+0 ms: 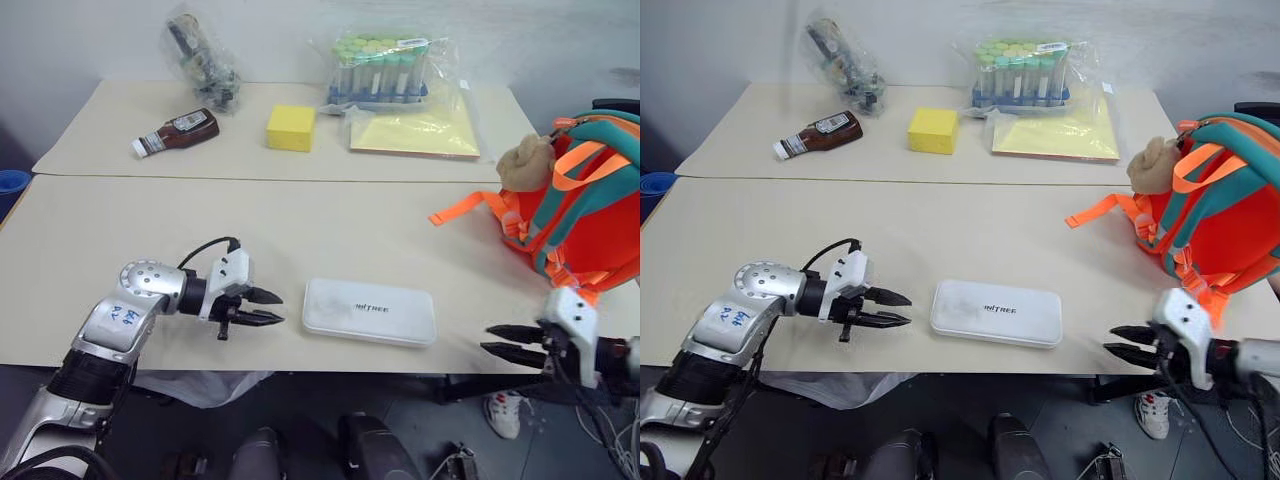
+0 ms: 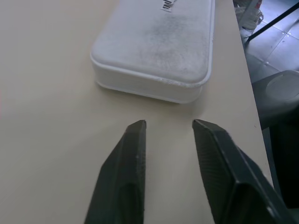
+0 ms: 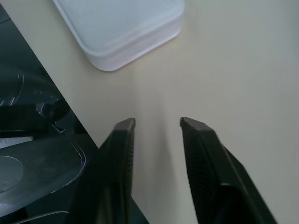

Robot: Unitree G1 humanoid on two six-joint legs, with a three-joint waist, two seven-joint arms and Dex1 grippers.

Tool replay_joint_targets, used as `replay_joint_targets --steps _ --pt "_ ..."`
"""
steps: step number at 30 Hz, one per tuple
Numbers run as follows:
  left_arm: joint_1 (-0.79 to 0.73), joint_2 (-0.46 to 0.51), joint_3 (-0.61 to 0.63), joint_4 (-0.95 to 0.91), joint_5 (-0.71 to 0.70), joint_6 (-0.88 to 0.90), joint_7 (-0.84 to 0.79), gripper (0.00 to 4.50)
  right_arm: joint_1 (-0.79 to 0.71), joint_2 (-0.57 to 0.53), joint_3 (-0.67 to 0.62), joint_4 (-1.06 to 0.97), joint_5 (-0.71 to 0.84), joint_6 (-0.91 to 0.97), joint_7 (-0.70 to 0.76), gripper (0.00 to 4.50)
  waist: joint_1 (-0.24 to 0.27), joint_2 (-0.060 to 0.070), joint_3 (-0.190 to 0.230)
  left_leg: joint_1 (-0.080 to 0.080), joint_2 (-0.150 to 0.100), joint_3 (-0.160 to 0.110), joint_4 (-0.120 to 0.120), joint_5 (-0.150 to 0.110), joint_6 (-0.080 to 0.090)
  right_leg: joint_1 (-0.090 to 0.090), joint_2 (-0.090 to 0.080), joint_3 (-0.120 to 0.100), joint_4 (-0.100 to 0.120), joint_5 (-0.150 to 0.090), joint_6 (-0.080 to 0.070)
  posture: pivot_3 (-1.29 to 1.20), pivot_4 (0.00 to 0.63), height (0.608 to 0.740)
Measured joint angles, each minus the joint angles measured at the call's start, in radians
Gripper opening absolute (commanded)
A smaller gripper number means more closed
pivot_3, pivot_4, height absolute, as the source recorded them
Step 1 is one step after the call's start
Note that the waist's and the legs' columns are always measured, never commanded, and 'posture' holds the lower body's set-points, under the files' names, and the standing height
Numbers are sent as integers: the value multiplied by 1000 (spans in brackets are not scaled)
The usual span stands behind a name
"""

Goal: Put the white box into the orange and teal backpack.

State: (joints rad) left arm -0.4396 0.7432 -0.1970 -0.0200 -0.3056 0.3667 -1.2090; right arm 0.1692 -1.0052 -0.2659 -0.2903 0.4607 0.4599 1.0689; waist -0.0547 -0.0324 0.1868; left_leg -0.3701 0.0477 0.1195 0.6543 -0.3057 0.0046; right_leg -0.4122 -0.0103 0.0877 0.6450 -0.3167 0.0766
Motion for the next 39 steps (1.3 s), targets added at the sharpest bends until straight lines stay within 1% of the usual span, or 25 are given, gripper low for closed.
replay_joint_targets --steps 1,2,7,10,14,21,24,28,33,35,36,37,39 --pt "-1 -12 -9 1 3 -3 -3 352 -32 4 29 12 -10 0 -2 23 0 0 0 0 0 0 0 0 0 0 0 0 0 0 0 0 150 740" --pt "-3 -28 -15 1 9 -7 -1 17 -67 9 57 24 -22 1 -7 0 1 0 0 0 0 0 1 0 0 0 0 0 0 0 0 0 150 740" --pt "-28 -69 -30 40 75 -7 64 17 -199 57 169 84 -89 6 -52 0 2 0 0 -1 0 0 5 0 0 0 0 0 3 0 0 0 150 740" --pt "-43 -96 -46 54 98 -3 88 17 -248 81 224 104 -110 22 -67 0 2 0 0 -1 0 0 7 0 0 0 -1 0 5 0 0 0 150 740" --pt "-59 -114 -50 60 102 6 94 17 -315 118 258 112 -119 30 -81 0 0 0 0 0 0 0 9 0 0 0 0 0 8 0 0 0 150 740" --pt "-57 -128 -52 48 105 41 95 17 -413 176 280 202 -172 26 -130 0 1 0 0 0 0 0 10 0 1 0 -1 0 10 0 0 0 150 740" --pt "-57 -107 -44 46 103 99 104 548 -413 177 286 213 -187 21 -131 0 1 0 0 -1 0 0 10 0 1 -1 -1 0 10 0 0 0 150 740" --pt "-87 -99 17 81 46 308 130 1751 -377 173 271 203 -187 7 -127 0 0 0 0 -1 0 0 10 0 1 -1 -1 -1 10 0 0 0 150 740" --pt "-206 -97 110 162 -124 777 136 3285 -292 127 241 127 -176 10 -97 0 2 0 0 -1 0 -1 11 0 1 -1 0 -2 11 0 0 0 150 740" --pt "-258 -106 125 193 -172 911 142 3979 -269 120 231 101 -169 18 -92 0 2 0 0 -1 0 -2 11 0 0 -1 0 -2 11 -1 0 0 150 740" --pt "-277 -116 136 211 -185 966 154 4235 -261 120 226 89 -166 21 -91 0 2 0 0 -1 0 -2 11 0 0 -1 -1 -2 12 -1 0 0 150 740" --pt "-300 -124 137 234 -193 1012 167 4235 -259 120 225 83 -165 23 -92 0 2 0 0 -1 0 -2 12 0 0 -1 0 -2 12 -1 0 0 150 740" --pt "-317 -131 110 236 -198 1046 178 4235 -256 120 224 73 -164 27 -94 0 -3 0 0 0 0 -1 11 2 -4 -1 0 -1 12 -1 0 0 150 740"
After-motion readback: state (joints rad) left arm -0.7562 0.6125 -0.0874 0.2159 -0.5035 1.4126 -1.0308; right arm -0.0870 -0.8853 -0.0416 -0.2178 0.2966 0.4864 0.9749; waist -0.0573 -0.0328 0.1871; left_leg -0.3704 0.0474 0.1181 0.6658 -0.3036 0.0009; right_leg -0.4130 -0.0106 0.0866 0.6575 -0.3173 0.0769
